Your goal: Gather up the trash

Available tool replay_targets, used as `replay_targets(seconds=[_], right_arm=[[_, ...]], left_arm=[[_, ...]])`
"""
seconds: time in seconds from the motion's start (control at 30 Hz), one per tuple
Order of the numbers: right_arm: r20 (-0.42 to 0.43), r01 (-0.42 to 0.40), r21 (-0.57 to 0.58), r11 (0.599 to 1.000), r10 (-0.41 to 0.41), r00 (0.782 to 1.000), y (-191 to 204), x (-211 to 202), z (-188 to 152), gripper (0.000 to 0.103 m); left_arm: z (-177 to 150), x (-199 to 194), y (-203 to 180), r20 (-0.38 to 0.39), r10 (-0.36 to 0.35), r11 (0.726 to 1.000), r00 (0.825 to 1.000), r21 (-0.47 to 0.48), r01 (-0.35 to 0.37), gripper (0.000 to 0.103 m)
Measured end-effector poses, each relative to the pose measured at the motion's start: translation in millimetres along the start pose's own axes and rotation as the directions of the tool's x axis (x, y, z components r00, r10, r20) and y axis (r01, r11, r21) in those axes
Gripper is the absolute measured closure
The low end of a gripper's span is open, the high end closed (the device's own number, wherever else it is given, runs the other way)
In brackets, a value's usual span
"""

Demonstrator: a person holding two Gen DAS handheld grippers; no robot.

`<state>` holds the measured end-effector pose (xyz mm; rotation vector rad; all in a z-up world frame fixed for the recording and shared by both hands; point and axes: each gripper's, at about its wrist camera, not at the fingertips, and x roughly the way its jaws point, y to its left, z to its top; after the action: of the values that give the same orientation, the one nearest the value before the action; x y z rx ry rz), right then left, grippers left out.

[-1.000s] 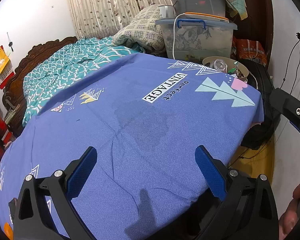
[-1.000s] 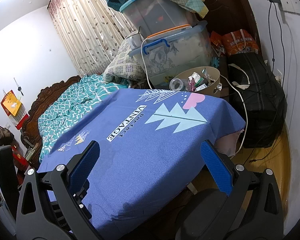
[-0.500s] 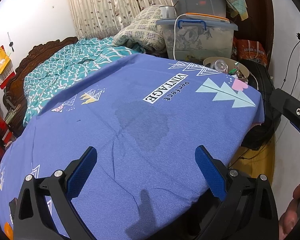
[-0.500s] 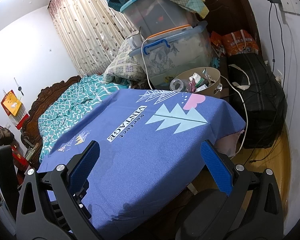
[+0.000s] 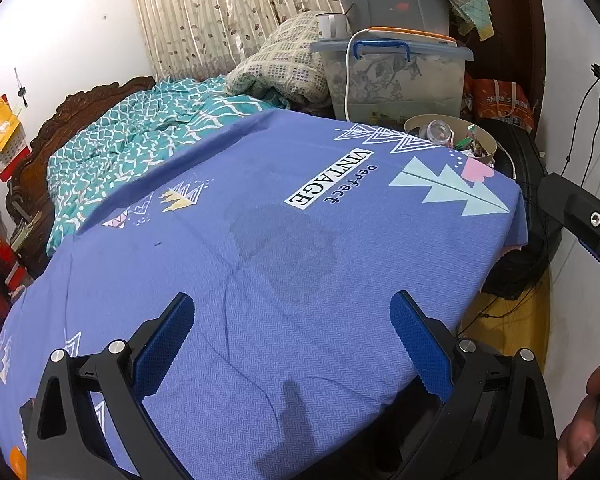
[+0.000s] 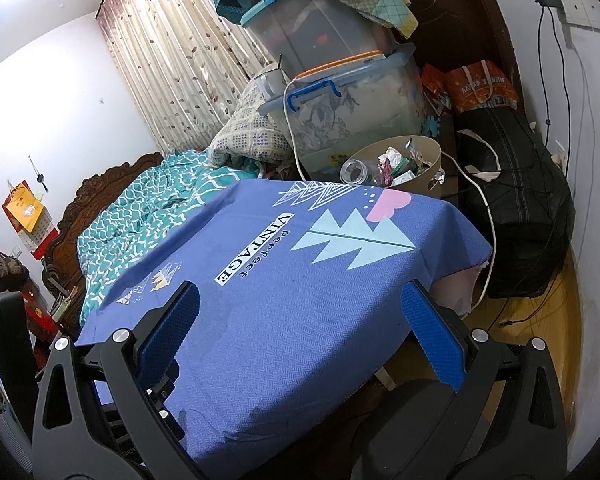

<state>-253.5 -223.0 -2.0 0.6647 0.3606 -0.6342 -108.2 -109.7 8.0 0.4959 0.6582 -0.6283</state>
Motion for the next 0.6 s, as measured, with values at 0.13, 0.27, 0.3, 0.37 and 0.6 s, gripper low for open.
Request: replay_targets(seconds=[0.13, 0.27, 0.3, 0.37, 0.6], right_arm=[[0.0, 0.0, 0.0, 1.0, 0.0, 1.0, -0.1, 0.0, 0.0, 0.003], [0.0, 0.0, -0.001, 1.0, 0.0, 1.0, -0.1, 0.0, -0.1, 0.003], [-0.001, 0.0, -0.001, 1.0, 0.0, 1.0, -0.6, 0.1, -1.2, 0.003], [0.0, 0.0, 0.0, 1.0, 0.0, 1.0, -0.3, 0.6, -0.8, 0.003], [0.0, 0.0, -0.001, 1.0, 0.0, 1.0, -0.3, 0.2, -1.4, 0.003]], left_arm=[[-0.2, -0.8, -0.7, -0.001, -0.002, 1.0, 1.0, 0.002, 0.002, 0.009], [-0.2, -1.0, -0.8, 0.001, -0.002, 1.0, 1.0, 0.001, 0.002, 0.009], [-0.3, -0.8, -0.8, 0.0, -0.002, 1.0, 1.0, 0.001, 0.002, 0.009], [-0.4, -0.9, -0.9, -0.001, -0.001, 1.0, 1.0, 0.002, 0.001, 0.009], [-0.5, -0.6, -0.9, -0.001, -0.003, 1.0, 1.0, 0.001, 0.003, 0.009]])
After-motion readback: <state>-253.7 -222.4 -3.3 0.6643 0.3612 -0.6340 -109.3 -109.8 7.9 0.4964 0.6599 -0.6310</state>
